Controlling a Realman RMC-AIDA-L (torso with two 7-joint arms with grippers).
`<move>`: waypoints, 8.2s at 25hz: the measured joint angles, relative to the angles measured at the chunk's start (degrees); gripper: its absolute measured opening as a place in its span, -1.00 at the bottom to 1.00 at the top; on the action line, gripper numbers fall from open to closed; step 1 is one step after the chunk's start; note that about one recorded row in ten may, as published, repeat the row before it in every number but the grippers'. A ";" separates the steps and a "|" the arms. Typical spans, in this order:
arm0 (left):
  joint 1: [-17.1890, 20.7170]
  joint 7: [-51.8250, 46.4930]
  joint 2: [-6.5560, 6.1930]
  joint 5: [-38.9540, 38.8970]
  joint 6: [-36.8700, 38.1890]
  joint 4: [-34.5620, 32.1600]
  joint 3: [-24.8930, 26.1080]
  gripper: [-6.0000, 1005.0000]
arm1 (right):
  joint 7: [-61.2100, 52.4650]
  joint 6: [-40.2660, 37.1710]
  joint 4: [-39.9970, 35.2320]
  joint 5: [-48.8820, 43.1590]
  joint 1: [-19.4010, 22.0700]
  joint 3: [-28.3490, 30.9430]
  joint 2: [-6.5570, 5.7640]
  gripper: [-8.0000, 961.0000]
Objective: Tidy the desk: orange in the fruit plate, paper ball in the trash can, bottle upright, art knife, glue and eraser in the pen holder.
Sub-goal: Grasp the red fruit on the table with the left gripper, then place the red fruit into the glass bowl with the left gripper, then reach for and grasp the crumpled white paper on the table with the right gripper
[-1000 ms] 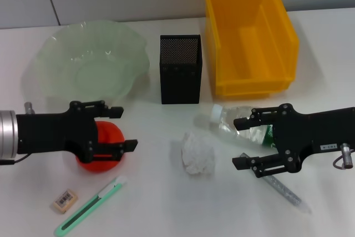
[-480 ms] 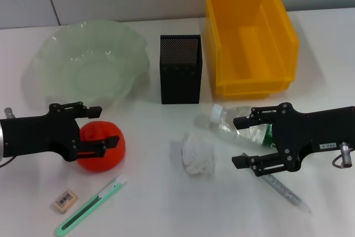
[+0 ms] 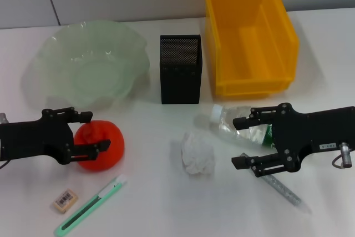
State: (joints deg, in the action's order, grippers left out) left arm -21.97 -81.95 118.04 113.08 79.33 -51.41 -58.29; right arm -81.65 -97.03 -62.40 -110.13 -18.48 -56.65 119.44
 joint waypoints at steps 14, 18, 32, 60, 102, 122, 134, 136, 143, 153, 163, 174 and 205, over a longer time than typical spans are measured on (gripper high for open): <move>-1.30 0.04 0.18 2.43 -3.92 3.08 -0.58 0.28 | 0.09 0.18 0.00 -0.16 -0.17 -0.04 -0.09 0.60; -1.29 0.04 0.17 2.53 -3.94 3.08 -0.60 0.27 | 0.09 0.18 0.00 -0.15 -0.24 -0.04 -0.09 0.60; -1.93 -1.39 0.33 6.42 -3.88 2.57 -1.21 -0.22 | 0.44 0.24 0.00 0.01 -0.40 -0.04 -0.04 0.59; 1.75 -1.15 0.40 -11.88 8.60 -13.61 1.52 -0.70 | 2.82 3.28 2.90 1.50 0.02 0.75 -0.09 0.59; -11.63 7.04 0.79 -12.63 -30.94 9.95 -8.97 -0.69 | 3.57 1.92 2.92 5.19 1.72 0.75 -0.09 0.59; -7.37 7.36 0.20 -21.77 -17.18 2.07 -8.08 0.71 | 3.56 1.97 3.01 5.19 2.59 0.75 -0.18 0.59; -5.95 6.89 -0.06 -21.09 9.52 -0.75 -1.23 0.72 | 2.91 2.21 2.07 3.76 2.61 1.21 -0.33 0.59; -5.96 6.85 -0.07 -20.34 10.78 -0.75 -1.26 0.72 | 2.57 2.04 1.76 2.97 2.62 1.49 -0.34 0.59; -5.89 6.80 -0.13 -18.32 12.97 -0.62 -1.37 0.72 | 1.42 2.00 0.30 1.13 3.27 1.55 -0.36 0.59; -5.93 6.01 0.15 -12.79 17.22 -0.28 -2.00 0.72 | -5.40 1.74 -5.58 -2.85 3.09 0.90 -0.36 0.59; -4.80 6.66 0.35 -11.23 17.16 1.21 -2.00 0.72 | -9.78 2.28 -6.34 -8.38 -1.02 -1.95 -0.27 0.59; -5.28 6.78 0.34 -10.33 15.78 3.04 -2.78 0.72 | -14.01 4.55 -2.41 -14.05 -9.54 -2.98 -0.37 0.59; -5.53 8.30 0.38 -10.33 14.94 5.09 -2.80 0.72 | -25.36 9.58 2.32 -25.93 -19.74 -8.82 -0.20 0.59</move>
State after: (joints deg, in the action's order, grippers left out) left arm -27.50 -73.65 118.42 102.74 94.27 -46.32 -61.08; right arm -107.01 -87.45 -60.08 -136.06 -38.21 -65.47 119.24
